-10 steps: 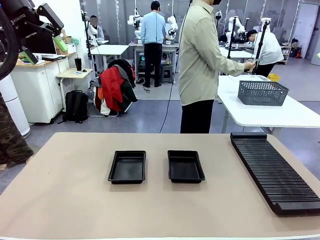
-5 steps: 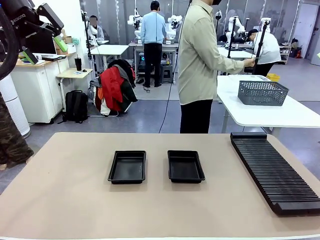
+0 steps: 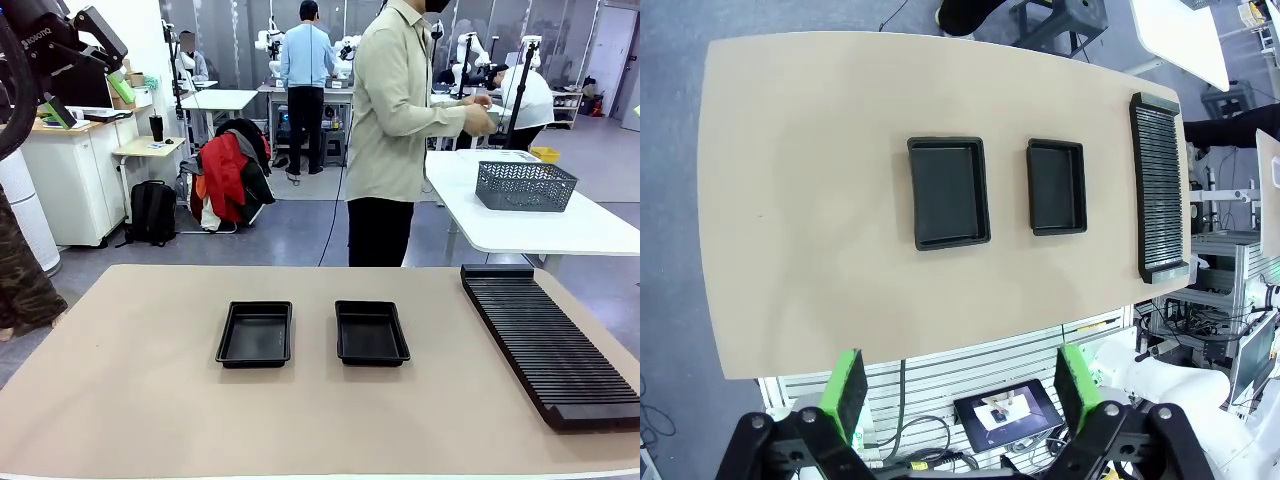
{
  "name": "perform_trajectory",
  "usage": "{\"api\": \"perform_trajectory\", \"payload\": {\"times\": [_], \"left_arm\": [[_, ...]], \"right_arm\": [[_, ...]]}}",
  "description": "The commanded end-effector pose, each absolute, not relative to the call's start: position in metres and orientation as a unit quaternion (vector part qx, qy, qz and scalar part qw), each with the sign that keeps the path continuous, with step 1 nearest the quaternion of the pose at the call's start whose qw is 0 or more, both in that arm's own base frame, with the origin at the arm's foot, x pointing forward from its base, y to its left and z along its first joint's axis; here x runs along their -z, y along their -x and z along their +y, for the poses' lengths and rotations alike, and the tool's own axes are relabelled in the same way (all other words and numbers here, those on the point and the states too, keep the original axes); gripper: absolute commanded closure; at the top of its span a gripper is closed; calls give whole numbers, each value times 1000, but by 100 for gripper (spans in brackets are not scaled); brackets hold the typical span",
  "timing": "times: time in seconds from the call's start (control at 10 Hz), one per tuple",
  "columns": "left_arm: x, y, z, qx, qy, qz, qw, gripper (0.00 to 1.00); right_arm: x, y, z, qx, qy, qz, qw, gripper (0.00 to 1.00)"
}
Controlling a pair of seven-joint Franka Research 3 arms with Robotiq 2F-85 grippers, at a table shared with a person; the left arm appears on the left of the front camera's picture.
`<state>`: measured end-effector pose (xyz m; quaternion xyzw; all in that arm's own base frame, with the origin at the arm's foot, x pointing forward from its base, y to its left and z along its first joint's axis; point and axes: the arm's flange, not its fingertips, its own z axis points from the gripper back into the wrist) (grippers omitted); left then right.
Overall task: Inspect and transfer BCBs to ESD trays.
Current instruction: Pick up the Blank PCB from the PCB Rack and place it in the left ESD tray.
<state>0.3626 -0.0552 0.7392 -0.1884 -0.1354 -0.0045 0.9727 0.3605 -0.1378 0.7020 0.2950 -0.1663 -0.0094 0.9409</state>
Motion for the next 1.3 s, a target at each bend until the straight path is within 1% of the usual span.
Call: {"api": "perform_trajectory", "payload": {"times": [0.0, 1.2], "left_arm": [[-740, -361, -56, 5, 188, -137, 972, 0], [-740, -361, -56, 5, 188, -137, 972, 0]], "right_arm": [[-702, -361, -138, 9, -295, -166, 941, 0], [-702, -361, -138, 9, -295, -166, 941, 0]]}}
